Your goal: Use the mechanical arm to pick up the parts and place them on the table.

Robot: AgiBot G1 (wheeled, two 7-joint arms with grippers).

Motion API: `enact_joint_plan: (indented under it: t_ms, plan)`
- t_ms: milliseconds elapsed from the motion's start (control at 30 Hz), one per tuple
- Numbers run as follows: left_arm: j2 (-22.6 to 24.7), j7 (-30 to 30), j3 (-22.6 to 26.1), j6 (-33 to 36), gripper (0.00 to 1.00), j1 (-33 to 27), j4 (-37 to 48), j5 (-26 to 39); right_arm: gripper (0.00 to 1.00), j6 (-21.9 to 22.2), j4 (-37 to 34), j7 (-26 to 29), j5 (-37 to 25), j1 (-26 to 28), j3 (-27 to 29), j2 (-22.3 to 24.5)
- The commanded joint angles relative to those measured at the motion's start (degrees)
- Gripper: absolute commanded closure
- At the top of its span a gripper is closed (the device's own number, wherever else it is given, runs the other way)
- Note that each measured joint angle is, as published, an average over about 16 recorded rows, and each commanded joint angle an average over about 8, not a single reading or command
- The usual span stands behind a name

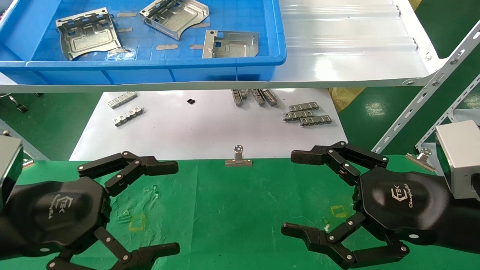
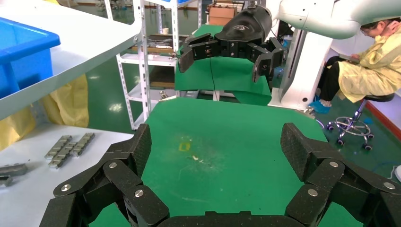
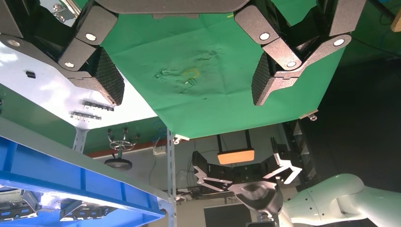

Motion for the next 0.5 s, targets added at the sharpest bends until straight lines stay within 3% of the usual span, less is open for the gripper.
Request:
enact_joint_plan:
  t_ms: [33, 500]
  plan:
    - [0.0, 0.0, 0.0, 0.0, 0.00, 0.0, 0.0, 0.0, 0.00, 0.0, 0.0, 0.0, 0.0, 0.0, 0.0, 0.0]
    - [0.0, 0.0, 0.0, 0.0, 0.00, 0.0, 0.0, 0.0, 0.00, 0.0, 0.0, 0.0, 0.0, 0.0, 0.0, 0.0]
